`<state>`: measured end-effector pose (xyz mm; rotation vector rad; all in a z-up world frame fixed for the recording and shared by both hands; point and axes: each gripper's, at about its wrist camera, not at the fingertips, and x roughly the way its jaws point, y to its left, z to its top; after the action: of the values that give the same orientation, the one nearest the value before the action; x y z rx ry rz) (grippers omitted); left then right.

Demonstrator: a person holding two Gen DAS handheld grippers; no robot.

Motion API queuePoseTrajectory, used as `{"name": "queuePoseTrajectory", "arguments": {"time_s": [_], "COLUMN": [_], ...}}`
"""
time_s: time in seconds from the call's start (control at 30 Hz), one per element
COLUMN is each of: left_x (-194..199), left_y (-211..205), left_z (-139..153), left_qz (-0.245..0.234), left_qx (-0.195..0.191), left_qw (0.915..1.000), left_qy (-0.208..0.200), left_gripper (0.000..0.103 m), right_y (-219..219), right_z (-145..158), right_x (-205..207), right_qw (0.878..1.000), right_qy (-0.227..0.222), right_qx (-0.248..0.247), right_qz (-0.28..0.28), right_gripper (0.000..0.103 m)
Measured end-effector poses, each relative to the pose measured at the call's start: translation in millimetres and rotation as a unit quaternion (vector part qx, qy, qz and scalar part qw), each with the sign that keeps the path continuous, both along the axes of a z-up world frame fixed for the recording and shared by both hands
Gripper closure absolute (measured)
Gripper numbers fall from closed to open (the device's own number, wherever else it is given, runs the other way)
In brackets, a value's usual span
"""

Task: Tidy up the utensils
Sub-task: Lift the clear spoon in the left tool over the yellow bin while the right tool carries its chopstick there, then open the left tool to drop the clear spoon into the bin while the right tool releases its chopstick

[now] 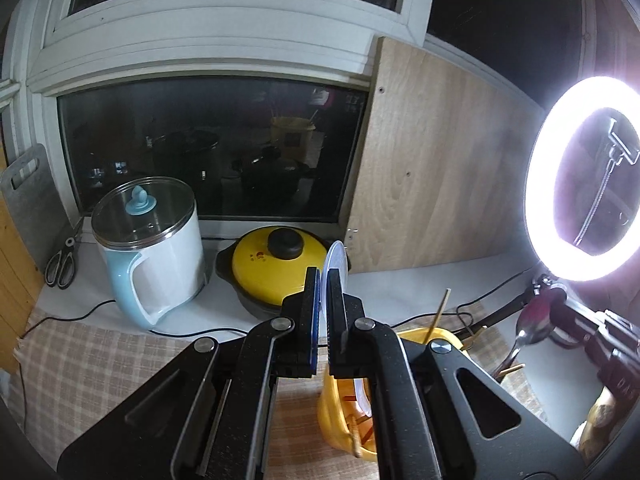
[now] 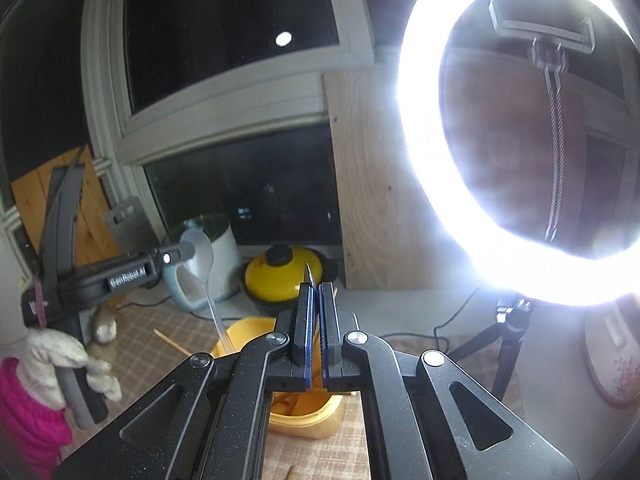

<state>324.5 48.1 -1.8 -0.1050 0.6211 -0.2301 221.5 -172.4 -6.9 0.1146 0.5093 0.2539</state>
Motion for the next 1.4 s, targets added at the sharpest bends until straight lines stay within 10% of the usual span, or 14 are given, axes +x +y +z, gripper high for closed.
{"name": "queuePoseTrajectory", "arguments": {"time_s": [0.97,1.2,1.4], "left_x": [4,1,-6], "left_y": [-5,-4,0], "left_z": [-15,-15,-9], "left_qz": [-0.02,-0.023,-0.019], "left_qx": [-0.03,-0.04,-0.044], "left_qw": [0.9985,0.9979,0.9981], "left_qy": [0.04,0.047,0.038], "left_gripper": [0.102,0.077,0.076], "right_y": [21,24,20], "right_z": [-43,-46,-44], "right_x": [1,2,-1], "right_qw": [0.995,0.994,0.994], "right_qy": [0.083,0.089,0.086], "right_qx": [0.009,0.009,0.018], "right_qz": [0.054,0.059,0.059], "right_gripper": [0.099,0.096,0.096]}}
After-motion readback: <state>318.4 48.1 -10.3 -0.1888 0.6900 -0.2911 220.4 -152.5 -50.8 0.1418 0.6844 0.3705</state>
